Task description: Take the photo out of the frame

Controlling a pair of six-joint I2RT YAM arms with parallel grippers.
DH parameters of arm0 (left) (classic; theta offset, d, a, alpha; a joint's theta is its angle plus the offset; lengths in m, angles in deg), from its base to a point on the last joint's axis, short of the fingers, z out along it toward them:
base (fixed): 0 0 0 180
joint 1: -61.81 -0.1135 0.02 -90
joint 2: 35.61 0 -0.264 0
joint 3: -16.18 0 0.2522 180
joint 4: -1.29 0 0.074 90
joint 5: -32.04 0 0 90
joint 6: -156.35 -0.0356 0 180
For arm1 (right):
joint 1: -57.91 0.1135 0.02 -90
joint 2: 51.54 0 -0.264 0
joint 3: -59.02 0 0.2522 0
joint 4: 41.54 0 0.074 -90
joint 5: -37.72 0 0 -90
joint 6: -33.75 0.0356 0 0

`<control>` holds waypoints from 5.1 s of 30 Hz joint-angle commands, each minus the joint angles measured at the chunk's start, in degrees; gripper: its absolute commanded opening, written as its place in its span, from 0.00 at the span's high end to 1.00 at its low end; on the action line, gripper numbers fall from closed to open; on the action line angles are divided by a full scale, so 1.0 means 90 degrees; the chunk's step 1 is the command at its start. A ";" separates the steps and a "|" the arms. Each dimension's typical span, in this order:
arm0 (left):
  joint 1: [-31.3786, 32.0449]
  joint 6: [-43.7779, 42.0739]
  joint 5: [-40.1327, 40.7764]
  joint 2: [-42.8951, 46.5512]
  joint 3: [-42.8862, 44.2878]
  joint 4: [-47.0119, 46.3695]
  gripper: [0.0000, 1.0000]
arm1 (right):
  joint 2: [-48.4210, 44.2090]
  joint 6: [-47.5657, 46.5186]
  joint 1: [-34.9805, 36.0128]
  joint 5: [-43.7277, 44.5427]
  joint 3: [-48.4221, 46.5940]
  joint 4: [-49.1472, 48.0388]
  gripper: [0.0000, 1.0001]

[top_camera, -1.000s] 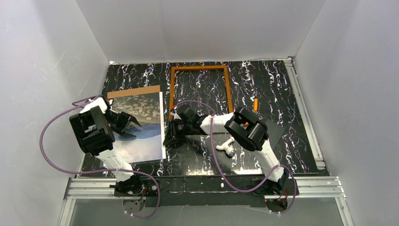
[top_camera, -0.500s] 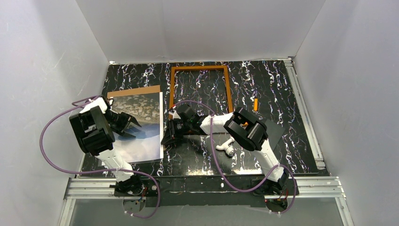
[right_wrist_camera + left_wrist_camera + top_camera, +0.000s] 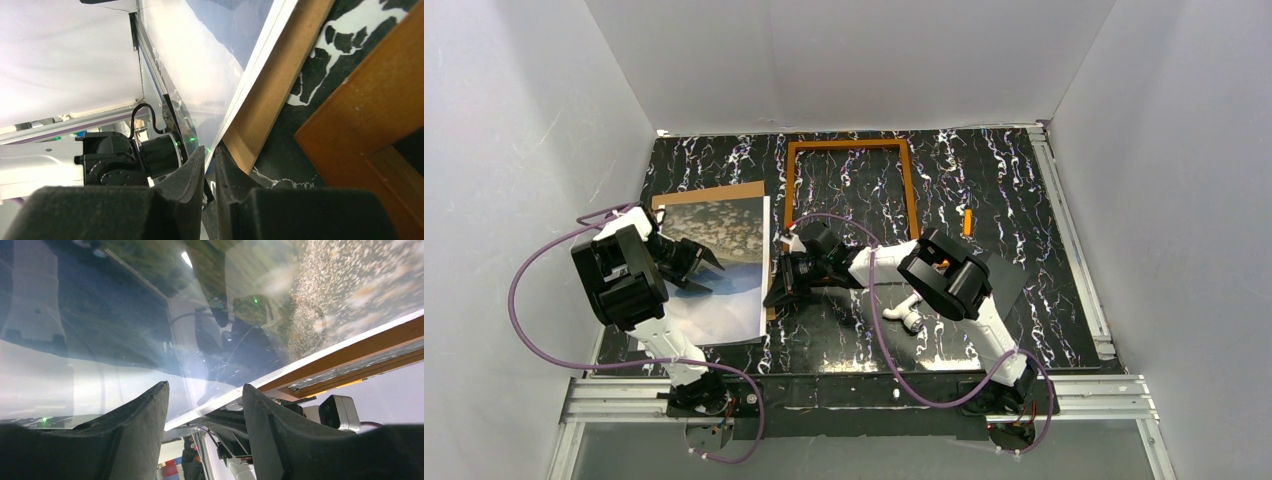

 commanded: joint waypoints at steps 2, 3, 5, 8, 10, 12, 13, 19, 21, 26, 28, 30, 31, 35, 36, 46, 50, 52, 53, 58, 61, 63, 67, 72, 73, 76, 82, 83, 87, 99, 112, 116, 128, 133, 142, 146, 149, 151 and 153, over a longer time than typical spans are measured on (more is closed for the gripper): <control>-0.0020 0.0008 0.0054 -0.0131 -0.0021 0.0868 0.46 | 0.0200 0.0238 -0.0007 -0.0033 0.0150 -0.0464 0.80; -0.0015 0.0005 0.0045 -0.0144 -0.0023 0.0870 0.46 | 0.0234 0.0297 -0.0002 -0.0043 0.0177 -0.0548 0.79; -0.0012 0.0007 0.0043 -0.0152 -0.0035 0.0869 0.46 | 0.0280 0.0380 0.0003 -0.0008 0.0211 -0.0602 0.80; -0.0014 0.0017 0.0035 -0.0170 -0.0028 0.0865 0.46 | 0.0301 0.0413 0.0019 0.0035 0.0240 -0.0536 0.79; -0.0017 0.0013 0.0034 -0.0175 -0.0034 0.0865 0.46 | 0.0293 0.0432 0.0038 0.0066 0.0279 -0.0544 0.79; -0.0014 0.0010 0.0029 -0.0184 -0.0035 0.0870 0.46 | 0.0263 0.0448 0.0059 0.0148 0.0332 -0.0464 0.79; -0.0019 0.0008 0.0031 -0.0185 -0.0036 0.0870 0.46 | 0.0246 0.0458 0.0070 0.0169 0.0357 -0.0456 0.78; -0.0014 0.0035 0.0034 -0.0185 -0.0045 0.0871 0.46 | -0.0050 0.0278 0.0235 0.0697 0.0374 0.0299 0.77; -0.0015 0.0032 0.0039 -0.0193 -0.0054 0.0870 0.46 | -0.0168 0.0123 0.0300 0.1066 0.0237 0.0886 0.77; -0.0011 0.0055 0.0056 -0.0228 -0.0067 0.0874 0.46 | -0.0403 0.0082 0.0472 0.1908 0.0043 0.2074 0.75; -0.0016 0.0059 0.0072 -0.0253 -0.0078 0.0897 0.46 | -0.0453 0.0092 0.0497 0.2037 0.0072 0.2164 0.73; -0.0011 0.0089 0.0085 -0.0284 -0.0084 0.0908 0.47 | -0.0433 0.0072 0.0501 0.1953 0.0038 0.2119 0.70; -0.0013 0.0094 0.0084 -0.0297 -0.0084 0.0916 0.47 | -0.0384 0.0055 0.0501 0.1888 -0.0021 0.2087 0.70; -0.0009 0.0133 0.0102 -0.0381 -0.0077 0.0948 0.48 | -0.0154 -0.0054 0.0501 0.1949 -0.0362 0.2340 0.69; -0.0011 0.0130 0.0102 -0.0392 -0.0075 0.0965 0.48 | -0.0097 -0.0101 0.0494 0.1977 -0.0504 0.2437 0.69; -0.0017 0.0187 0.0093 -0.0468 -0.0073 0.0988 0.48 | -0.0038 -0.0311 0.0325 0.2058 -0.0822 0.2712 0.67; -0.0006 0.0176 0.0083 -0.0523 -0.0060 0.1026 0.48 | -0.0314 -0.0436 0.0375 0.2006 -0.0561 0.2700 0.63; -0.0010 0.0170 0.0033 -0.0531 -0.0065 0.1022 0.48 | -0.0717 -0.0581 0.0445 0.2040 -0.0160 0.2684 0.57; -0.0002 0.0162 0.0017 -0.0521 -0.0055 0.1031 0.48 | -0.0910 -0.0611 0.0465 0.1999 0.0006 0.2663 0.54; 0.0040 0.0014 -0.0139 -0.0249 -0.0037 0.1010 0.45 | -0.1404 -0.0234 0.0599 0.1666 0.0767 0.1933 0.53; 0.0108 -0.0123 -0.0204 0.0147 -0.0121 0.0972 0.42 | -0.1278 0.0079 0.0695 0.1461 0.0887 0.1509 0.53; 0.0120 -0.0148 -0.0272 0.0554 -0.0245 0.0977 0.40 | -0.1187 0.0194 0.0783 0.1396 0.0868 0.1400 0.53; 0.0120 -0.0080 -0.0018 0.1274 -0.0657 0.1007 0.40 | -0.1050 0.0512 0.0841 0.1292 0.0910 0.0995 0.53; 0.0121 0.0106 0.0374 0.1180 -0.1123 0.0986 0.43 | -0.0933 0.0709 0.0937 0.1613 0.0918 0.0963 0.56; 0.0123 0.0107 0.0418 0.1081 -0.1141 0.1016 0.44 | -0.0886 0.0738 0.0955 0.1675 0.0888 0.1032 0.56; 0.0122 0.0117 0.0473 0.0789 -0.1179 0.1034 0.45 | -0.0746 0.0751 0.0995 0.1865 0.0812 0.1124 0.56; 0.0111 0.0151 0.0464 0.0470 -0.1139 0.1011 0.46 | -0.0490 0.0606 0.1032 0.2009 0.0377 0.1557 0.54; 0.0110 0.0157 0.0464 0.0448 -0.1137 0.1009 0.46 | -0.0478 0.0609 0.1039 0.2015 0.0371 0.1554 0.54; 0.0115 0.0167 0.0483 0.0350 -0.1130 0.1016 0.46 | -0.0375 0.0725 0.1044 0.1936 0.0283 0.1505 0.53; 0.0108 0.0176 0.0483 0.0279 -0.1150 0.1017 0.46 | -0.0380 0.0891 0.1068 0.1472 0.0434 0.0185 0.54; 0.0111 0.0166 0.0509 0.0298 -0.1142 0.1037 0.46 | -0.0503 0.0970 0.1006 0.1223 0.0922 -0.1136 0.84; 0.0112 0.0119 0.0513 0.0359 -0.1125 0.1035 0.46 | -0.0465 0.0956 0.0970 0.1147 0.0882 -0.1141 0.99; 0.0488 -0.0391 -0.0328 0.1463 -0.1065 0.0798 0.41 | -0.1449 -0.0254 0.0620 0.0825 0.1386 -0.0723 0.99; 0.0581 -0.0180 -0.0685 0.1660 -0.0943 0.0658 0.41 | -0.1929 -0.0731 0.0271 0.0587 0.1665 -0.0553 0.99; 0.0517 -0.0210 -0.0039 0.0869 -0.0941 0.0771 0.42 | -0.1536 -0.0339 0.0267 0.0610 0.1847 -0.0547 0.99; 0.0421 -0.0332 0.0202 0.0556 -0.0818 0.0955 0.42 | -0.1647 -0.0588 0.0242 0.0825 0.1951 -0.0007 0.99; 0.0415 -0.0313 0.0188 0.0317 -0.0808 0.0987 0.42 | -0.1412 -0.0471 0.0182 0.0696 0.1903 -0.0038 0.99; 0.0414 -0.0274 0.0188 0.0220 -0.0847 0.0986 0.42 | -0.1198 -0.0312 0.0162 0.0584 0.1788 -0.0039 0.99; 0.0416 -0.0280 0.0214 0.0152 -0.0841 0.1048 0.42 | -0.1048 -0.0207 0.0167 0.0583 0.1711 -0.0014 0.99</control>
